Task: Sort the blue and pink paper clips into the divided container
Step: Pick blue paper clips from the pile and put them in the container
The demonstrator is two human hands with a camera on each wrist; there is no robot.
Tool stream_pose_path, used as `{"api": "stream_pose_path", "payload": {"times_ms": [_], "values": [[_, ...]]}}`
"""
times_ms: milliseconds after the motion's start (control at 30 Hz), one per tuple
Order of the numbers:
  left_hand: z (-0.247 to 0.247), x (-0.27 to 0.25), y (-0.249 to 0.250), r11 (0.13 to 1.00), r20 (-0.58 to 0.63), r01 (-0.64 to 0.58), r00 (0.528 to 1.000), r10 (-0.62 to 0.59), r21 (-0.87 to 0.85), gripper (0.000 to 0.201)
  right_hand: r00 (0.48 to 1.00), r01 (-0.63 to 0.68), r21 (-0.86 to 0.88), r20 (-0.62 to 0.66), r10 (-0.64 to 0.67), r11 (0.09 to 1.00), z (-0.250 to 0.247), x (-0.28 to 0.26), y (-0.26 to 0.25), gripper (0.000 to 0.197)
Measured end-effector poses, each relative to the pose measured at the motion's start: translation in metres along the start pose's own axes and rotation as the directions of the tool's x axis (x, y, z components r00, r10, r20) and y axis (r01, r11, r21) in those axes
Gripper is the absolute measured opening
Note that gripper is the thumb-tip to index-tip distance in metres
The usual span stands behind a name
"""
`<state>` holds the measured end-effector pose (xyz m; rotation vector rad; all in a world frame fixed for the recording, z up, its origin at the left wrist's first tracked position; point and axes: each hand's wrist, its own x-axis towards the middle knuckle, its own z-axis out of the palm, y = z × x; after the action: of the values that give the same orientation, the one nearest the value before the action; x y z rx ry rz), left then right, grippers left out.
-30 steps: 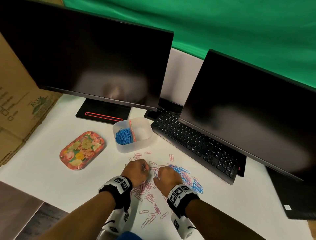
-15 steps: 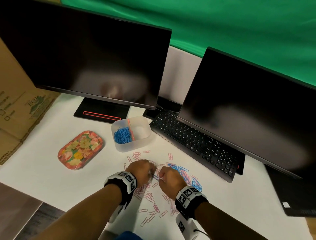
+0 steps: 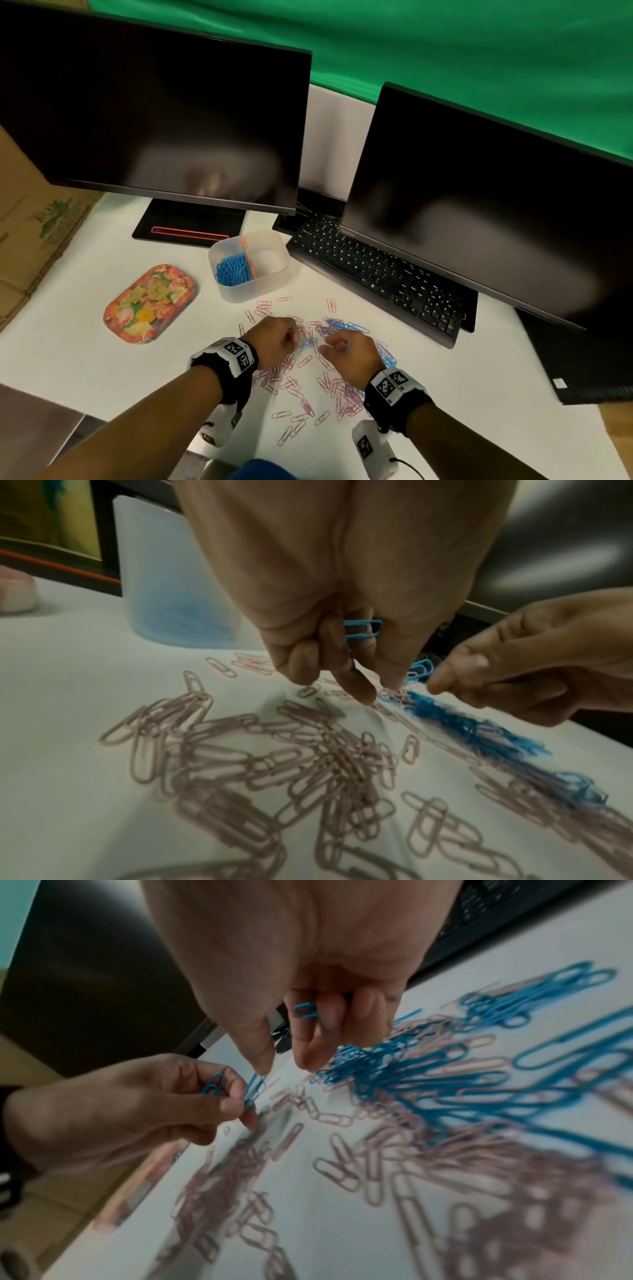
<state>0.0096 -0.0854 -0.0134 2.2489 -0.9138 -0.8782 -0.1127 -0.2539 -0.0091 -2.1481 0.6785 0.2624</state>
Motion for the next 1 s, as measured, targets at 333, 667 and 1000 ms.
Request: {"api": "stream_pose_path", "payload": {"times_ms": [333,667,1000], "values": [[-0.002,-0.017,-0.008,0.969,-0.039,0.128,0.989,-0.139,-0.212,0.022,0.998,0.056,0.094,-0.01,-0.055,0.994,0.001,0.012,-0.034,0.017],[-0.018,-0.012,0.02,0.15,0.174,0.234,0.927,-0.331,-0.961,0.039,0.979,0.147,-0.009,0.148,-0.144,0.989,-0.006,0.013,-0.09,0.011],[-0.044,-0.014,0.028,-0.4,0.181,0.035,0.925,-0.334,-0.916,0.048,0.972,0.225,0.028,0.061,-0.226,0.974,-0.013,0.012,-0.15,0.033]]}}
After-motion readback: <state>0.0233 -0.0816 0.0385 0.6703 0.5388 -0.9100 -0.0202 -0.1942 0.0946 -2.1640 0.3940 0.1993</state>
